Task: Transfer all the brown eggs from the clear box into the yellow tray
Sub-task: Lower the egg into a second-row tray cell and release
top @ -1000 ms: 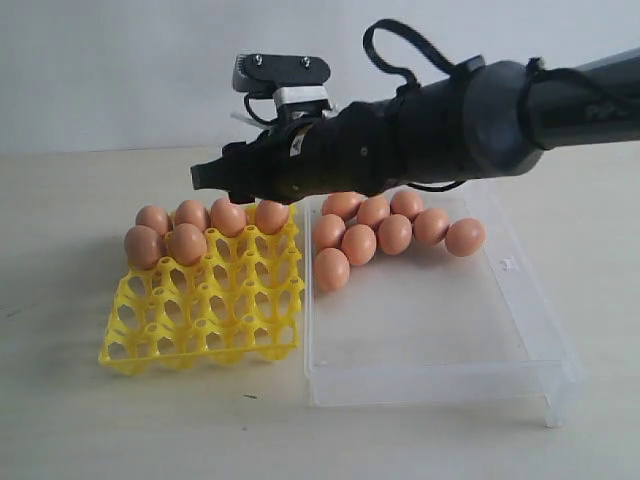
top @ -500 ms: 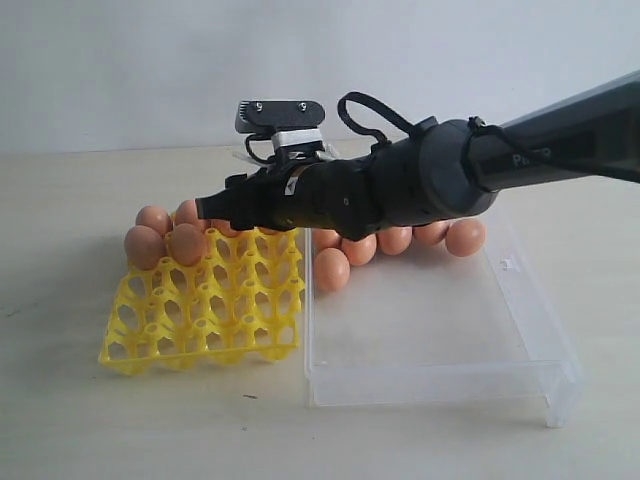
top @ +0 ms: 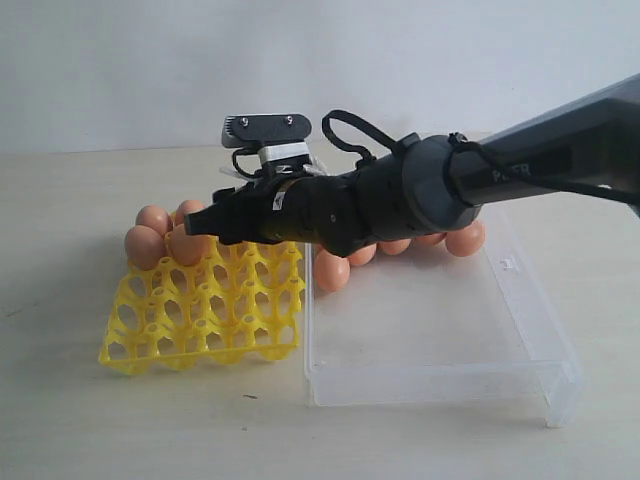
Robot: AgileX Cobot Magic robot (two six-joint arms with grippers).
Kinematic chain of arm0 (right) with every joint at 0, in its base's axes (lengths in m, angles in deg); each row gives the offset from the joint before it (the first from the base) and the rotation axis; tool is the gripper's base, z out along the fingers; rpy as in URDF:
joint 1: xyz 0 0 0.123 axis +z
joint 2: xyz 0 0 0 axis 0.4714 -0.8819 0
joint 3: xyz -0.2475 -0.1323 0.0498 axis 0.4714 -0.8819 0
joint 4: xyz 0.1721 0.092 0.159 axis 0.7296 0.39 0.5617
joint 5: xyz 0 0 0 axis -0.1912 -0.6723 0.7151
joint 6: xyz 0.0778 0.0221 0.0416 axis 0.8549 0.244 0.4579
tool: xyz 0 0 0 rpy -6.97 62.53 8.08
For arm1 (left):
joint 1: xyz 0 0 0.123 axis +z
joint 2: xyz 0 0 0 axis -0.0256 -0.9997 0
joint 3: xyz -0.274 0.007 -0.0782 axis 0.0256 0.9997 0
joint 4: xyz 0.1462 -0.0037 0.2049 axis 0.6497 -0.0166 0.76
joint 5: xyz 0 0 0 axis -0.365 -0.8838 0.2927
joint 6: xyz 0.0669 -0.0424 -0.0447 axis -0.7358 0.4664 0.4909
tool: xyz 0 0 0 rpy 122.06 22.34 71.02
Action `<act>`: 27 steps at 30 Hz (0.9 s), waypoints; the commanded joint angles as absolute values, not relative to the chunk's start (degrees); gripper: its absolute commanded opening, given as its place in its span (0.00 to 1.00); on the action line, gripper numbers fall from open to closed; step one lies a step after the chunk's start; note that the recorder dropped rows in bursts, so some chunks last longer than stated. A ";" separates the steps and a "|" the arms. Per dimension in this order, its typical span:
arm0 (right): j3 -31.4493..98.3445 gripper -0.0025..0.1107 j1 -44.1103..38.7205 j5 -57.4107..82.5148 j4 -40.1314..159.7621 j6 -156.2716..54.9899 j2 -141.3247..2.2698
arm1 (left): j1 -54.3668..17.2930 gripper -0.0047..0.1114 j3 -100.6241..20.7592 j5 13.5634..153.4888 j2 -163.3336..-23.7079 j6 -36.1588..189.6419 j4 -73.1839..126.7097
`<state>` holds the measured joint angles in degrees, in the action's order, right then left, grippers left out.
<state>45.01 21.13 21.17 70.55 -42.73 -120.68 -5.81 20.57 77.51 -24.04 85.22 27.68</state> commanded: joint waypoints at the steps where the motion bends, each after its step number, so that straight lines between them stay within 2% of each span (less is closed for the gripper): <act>1: 44.93 0.02 21.39 20.88 70.15 -42.29 -121.69 | -5.95 0.04 20.76 77.64 -23.71 85.42 27.26; 10: 49.03 0.03 22.48 17.09 69.72 -44.11 -123.79 | -5.95 0.04 20.76 77.64 -23.71 85.42 27.26; 20: 51.79 0.15 22.48 13.03 69.72 -44.96 -125.69 | -5.95 0.04 20.76 77.64 -23.71 85.42 27.26; 23: 51.79 0.21 22.48 12.90 69.72 -44.96 -125.95 | -5.95 0.04 20.76 77.64 -23.71 85.42 27.26; 27: 51.79 0.38 22.48 13.91 69.72 -45.14 -125.95 | -5.95 0.04 20.76 77.64 -23.71 85.42 27.26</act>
